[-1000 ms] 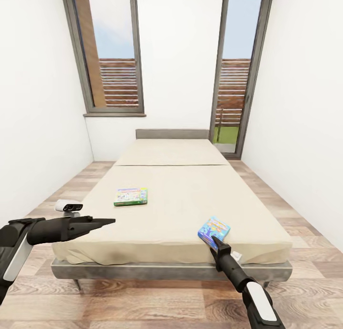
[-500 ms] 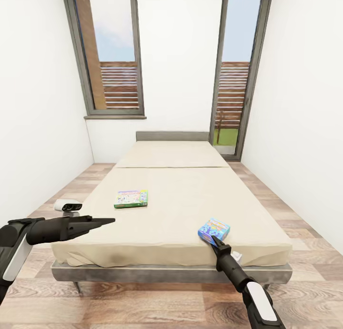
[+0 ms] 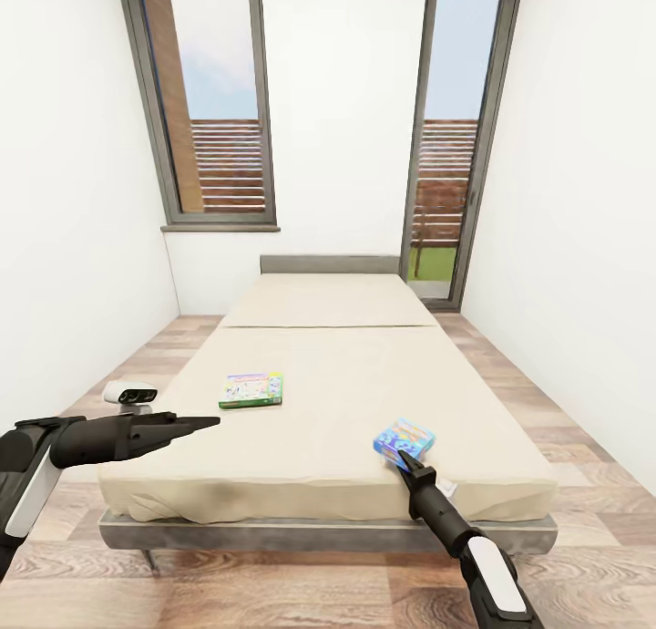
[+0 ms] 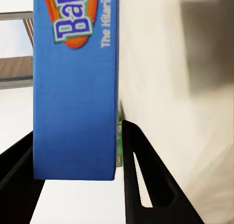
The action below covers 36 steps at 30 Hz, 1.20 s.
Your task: Put all the toys in the child's room - the three board games (two on the bed and one on the table), the two jigsaw puzzles on the table, and the tennis ball on the table - inside the toy box on the table in the child's room.
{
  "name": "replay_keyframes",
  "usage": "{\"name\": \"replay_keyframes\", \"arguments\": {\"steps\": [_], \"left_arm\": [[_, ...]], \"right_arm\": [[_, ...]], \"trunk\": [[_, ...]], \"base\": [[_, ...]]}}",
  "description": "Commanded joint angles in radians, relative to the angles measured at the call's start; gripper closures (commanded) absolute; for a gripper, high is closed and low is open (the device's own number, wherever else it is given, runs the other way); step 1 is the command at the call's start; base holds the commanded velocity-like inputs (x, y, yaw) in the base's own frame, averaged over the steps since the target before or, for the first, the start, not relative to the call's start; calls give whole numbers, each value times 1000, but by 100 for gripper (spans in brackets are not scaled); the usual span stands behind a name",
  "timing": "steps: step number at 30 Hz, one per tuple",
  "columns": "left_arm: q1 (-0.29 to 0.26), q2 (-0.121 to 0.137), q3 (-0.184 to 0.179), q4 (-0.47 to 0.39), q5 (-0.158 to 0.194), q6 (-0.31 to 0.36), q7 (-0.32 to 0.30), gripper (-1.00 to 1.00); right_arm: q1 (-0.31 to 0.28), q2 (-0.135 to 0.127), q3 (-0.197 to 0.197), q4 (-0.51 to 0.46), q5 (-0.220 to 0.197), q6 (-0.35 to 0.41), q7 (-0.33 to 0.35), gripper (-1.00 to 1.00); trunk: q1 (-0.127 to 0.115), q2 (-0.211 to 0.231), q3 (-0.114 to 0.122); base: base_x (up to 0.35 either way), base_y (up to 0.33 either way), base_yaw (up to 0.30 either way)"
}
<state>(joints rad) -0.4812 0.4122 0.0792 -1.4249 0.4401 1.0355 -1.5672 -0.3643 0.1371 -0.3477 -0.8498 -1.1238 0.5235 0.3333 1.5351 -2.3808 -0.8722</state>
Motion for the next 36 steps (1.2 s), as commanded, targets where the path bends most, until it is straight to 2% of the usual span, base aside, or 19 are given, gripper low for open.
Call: {"name": "replay_keyframes", "arguments": {"steps": [1,7,22,28,36], "left_arm": [[0,0,0,0,0,11,-4,-100],[0,0,2,0,1,11,-4,-100],[0,0,10,1,0,11,-4,-100],[0,0,10,1,-1,11,-4,-100],[0,0,10,1,0,11,-4,-100]], "right_arm": [[-1,1,-5,0,-2,9,0,100],[-1,0,-2,0,-1,11,1,100],[-1,-5,-1,-1,1,13,1,100],[-8,-12,20,-2,1,20,0,100],[-68,-17,31,-4,12,185,-2,100]], "trunk": [[-4,7,2],[-8,14,5],[-65,119,52],[-88,161,71],[-119,217,96]], "base": [[0,0,0],[0,0,0],[0,0,0],[0,0,0],[0,0,0]]}}
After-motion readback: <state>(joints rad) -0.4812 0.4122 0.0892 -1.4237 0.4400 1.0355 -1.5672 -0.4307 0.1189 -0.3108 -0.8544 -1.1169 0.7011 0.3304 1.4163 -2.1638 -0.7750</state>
